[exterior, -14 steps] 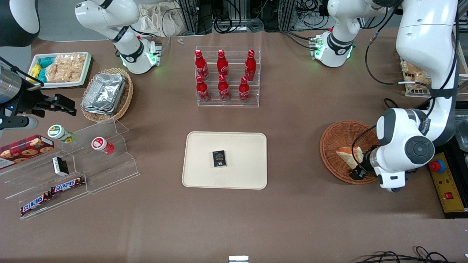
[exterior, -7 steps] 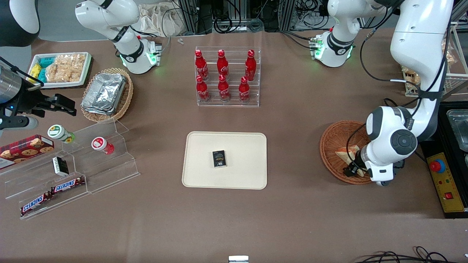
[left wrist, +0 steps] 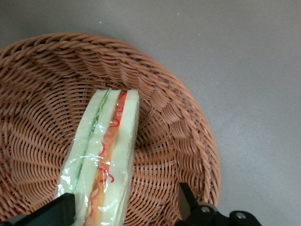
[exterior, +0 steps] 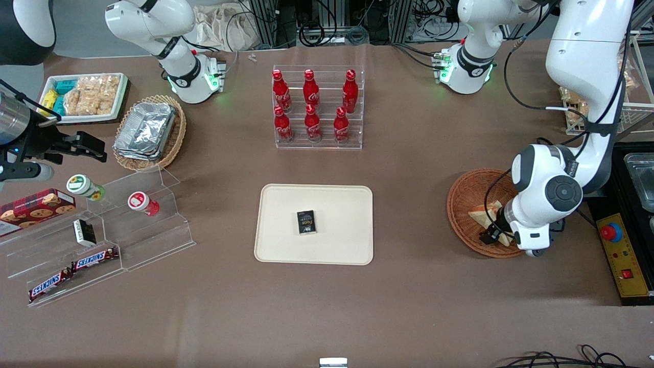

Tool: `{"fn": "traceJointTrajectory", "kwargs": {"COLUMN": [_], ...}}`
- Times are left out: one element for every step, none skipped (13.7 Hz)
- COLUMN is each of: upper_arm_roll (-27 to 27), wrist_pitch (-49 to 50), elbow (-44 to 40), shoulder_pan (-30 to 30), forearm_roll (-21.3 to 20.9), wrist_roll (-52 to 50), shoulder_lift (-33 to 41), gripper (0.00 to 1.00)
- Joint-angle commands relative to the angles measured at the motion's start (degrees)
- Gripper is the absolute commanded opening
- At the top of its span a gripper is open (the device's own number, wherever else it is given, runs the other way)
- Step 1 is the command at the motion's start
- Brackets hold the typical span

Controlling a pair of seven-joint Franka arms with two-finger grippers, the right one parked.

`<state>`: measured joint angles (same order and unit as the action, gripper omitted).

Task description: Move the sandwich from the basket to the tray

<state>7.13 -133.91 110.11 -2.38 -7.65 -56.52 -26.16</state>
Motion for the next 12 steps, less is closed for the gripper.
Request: {"fn": "traceJointTrajectory", "kwargs": {"upper_arm_roll": [-0.01,-0.01,-0.01,-0.01,-0.01,-0.01,-0.01,0.08,0.08,0.08,0.17,0.17], "wrist_pitch": [1.00,2.93,2.69,1.91,0.59,-0.72,-0.82,-0.83,-0.65,-0.22,1.01,3.72], "elbow": [0.11,-0.42,0.10,0.45,1.32,1.94,1.86,1.68,1.16,0.29,-0.94,-3.04], "shoulder_pan": [0.18,0.27,0.27,0.27,0.27,0.27,0.27,0.27,0.36,0.53,0.53,0.53], "forearm_roll": [-0.53,-0.53,-0.61,-0.61,-0.61,-0.61,-0.61,-0.53,-0.53,-0.53,-0.53,-0.53], "wrist_roll": [2.72,3.08,3.09,3.09,3.09,3.00,3.00,2.91,2.48,2.47,2.47,2.65], "shoulder_lift": [0.68,0.50,0.50,0.41,0.41,0.50,0.33,0.32,-0.02,-0.20,-0.55,-1.16], "gripper": [0.99,0.99,0.99,0.96,0.94,0.90,0.79,0.61,0.46,0.34,0.26,0.21]}}
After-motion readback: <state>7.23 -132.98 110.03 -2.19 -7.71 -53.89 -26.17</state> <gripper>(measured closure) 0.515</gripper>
